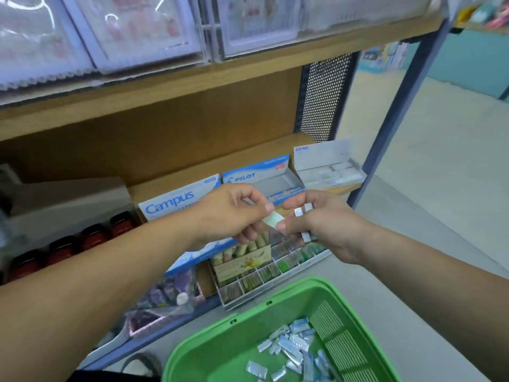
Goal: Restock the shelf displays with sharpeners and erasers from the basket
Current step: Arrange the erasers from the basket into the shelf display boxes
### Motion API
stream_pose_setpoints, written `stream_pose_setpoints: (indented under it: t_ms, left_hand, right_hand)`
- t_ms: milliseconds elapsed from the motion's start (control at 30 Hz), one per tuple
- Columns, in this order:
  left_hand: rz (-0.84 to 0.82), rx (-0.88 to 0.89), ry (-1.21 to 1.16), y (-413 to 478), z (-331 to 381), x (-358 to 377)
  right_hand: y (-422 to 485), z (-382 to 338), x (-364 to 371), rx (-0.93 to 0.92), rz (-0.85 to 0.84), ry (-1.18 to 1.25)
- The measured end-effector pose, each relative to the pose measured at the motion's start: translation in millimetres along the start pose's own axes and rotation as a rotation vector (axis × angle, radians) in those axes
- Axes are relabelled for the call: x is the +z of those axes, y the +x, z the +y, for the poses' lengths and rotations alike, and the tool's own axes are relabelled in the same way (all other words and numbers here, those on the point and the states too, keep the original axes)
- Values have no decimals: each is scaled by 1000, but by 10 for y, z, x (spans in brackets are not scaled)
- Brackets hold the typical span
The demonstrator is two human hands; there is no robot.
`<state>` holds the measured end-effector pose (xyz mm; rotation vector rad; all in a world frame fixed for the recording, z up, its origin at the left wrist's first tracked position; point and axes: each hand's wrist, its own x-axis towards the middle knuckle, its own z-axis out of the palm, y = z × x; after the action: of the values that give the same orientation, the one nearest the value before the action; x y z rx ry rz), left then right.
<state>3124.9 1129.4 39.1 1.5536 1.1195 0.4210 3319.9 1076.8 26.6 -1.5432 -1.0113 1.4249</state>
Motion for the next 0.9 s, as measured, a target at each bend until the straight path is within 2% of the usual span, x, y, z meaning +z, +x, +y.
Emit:
stream_pose_setpoints:
  t_ms: [133,233,400,567,733,833,900]
  left_hand:
    - [35,-67,-234,239,225,317]
    - [78,-60,-288,457,360,432]
    - [175,11,-258,817,403,518]
    - [239,8,-253,1163,348,623]
    - [225,9,-149,1507,432,740]
    - [384,36,157,1847,447,770]
    - [453,74,233,2098,441,792]
  right_hand:
    - [47,-179,-396,-80,28,-103]
    - [254,-190,-699,-88,24,-37]
    - [603,-52,-1115,0,-49,281]
    - [930,111,-1286,-81,-79,291]
    - [1176,215,-1411,-91,13,335]
    - [1283,300,-1542,-87,240,213]
    - [1359,391,-1654,-111,398,164]
